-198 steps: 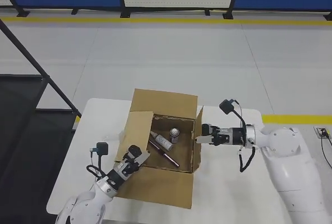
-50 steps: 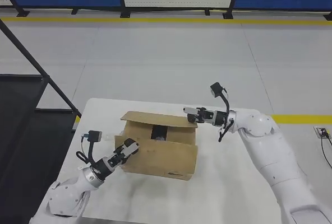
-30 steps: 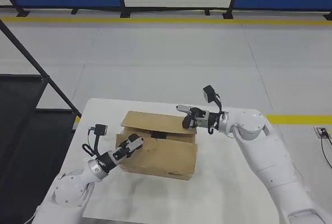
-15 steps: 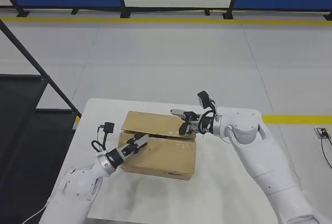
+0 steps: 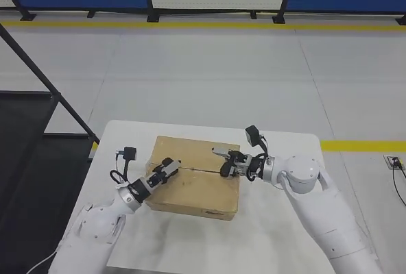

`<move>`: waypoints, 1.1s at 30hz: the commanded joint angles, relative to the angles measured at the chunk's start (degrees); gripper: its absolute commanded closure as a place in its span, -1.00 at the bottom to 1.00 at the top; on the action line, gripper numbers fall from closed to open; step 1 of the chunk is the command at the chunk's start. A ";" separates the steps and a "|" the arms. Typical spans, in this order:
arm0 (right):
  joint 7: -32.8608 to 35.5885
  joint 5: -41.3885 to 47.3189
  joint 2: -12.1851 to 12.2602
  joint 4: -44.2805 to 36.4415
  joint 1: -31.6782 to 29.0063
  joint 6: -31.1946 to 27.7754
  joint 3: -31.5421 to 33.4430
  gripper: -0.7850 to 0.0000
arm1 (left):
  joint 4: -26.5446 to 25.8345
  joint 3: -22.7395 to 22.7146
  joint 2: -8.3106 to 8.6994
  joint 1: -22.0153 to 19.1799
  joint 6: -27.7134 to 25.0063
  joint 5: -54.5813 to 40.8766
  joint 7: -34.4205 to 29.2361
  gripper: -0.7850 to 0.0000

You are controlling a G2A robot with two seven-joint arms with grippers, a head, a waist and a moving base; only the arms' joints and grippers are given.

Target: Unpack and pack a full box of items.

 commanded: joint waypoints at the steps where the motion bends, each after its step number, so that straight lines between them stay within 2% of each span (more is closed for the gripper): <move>1: -0.08 0.42 0.14 0.31 -0.59 -1.48 0.47 -1.00 | -1.37 -2.22 0.26 0.94 -0.07 -1.51 0.93 -1.00; 6: 0.71 0.74 0.27 1.96 -0.57 -3.66 0.48 -1.00 | -3.16 -9.92 1.13 4.47 0.66 -5.91 3.45 -1.00; 11: 0.71 0.74 0.27 1.96 -0.57 -3.66 0.48 -1.00 | -4.16 -19.13 2.30 9.67 1.81 -8.85 2.65 -1.00; 12: 0.71 0.74 0.27 1.96 -0.57 -3.66 0.48 -1.00 | -4.32 -19.72 2.38 10.07 1.65 -8.74 2.57 -1.00; 21: 0.71 0.74 0.27 1.96 -0.57 -3.66 0.48 -1.00 | -4.32 -19.72 2.38 10.07 1.65 -8.74 2.57 -1.00; 23: 0.71 0.74 0.27 1.96 -0.57 -3.66 0.48 -1.00 | -2.98 -19.18 2.27 9.86 3.64 -7.52 4.59 -1.00; 27: 0.71 0.74 0.27 1.96 -0.57 -3.66 0.48 -1.00 | 4.65 -17.92 1.67 8.26 9.80 -13.12 8.79 -1.00; 30: 0.71 0.74 0.27 1.96 -0.57 -3.66 0.48 -1.00 | 11.21 -17.45 1.38 6.68 12.49 -17.79 8.08 -1.00; 33: 0.71 0.74 0.27 1.96 -0.57 -3.66 0.48 -1.00 | 16.50 -16.55 1.07 4.79 14.07 -23.08 4.24 -1.00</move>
